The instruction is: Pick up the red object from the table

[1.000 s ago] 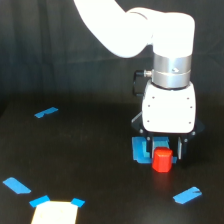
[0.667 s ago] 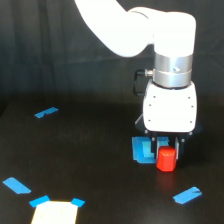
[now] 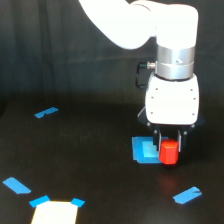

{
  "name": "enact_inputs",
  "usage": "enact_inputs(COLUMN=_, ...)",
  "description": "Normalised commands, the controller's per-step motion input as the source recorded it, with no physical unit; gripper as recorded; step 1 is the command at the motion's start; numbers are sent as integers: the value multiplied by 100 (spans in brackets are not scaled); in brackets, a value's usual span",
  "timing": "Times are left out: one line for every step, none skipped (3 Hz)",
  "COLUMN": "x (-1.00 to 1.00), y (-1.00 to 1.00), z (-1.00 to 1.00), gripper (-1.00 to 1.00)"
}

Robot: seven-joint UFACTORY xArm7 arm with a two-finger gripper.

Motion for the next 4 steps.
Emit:
enact_inputs(x=27, y=19, z=92, gripper=-100)
enact_inputs(x=9, y=45, z=100, gripper=-100)
enact_inputs(x=-59, y=-96, z=100, gripper=-100)
enact_inputs(x=-100, y=-100, z=90, gripper=-100)
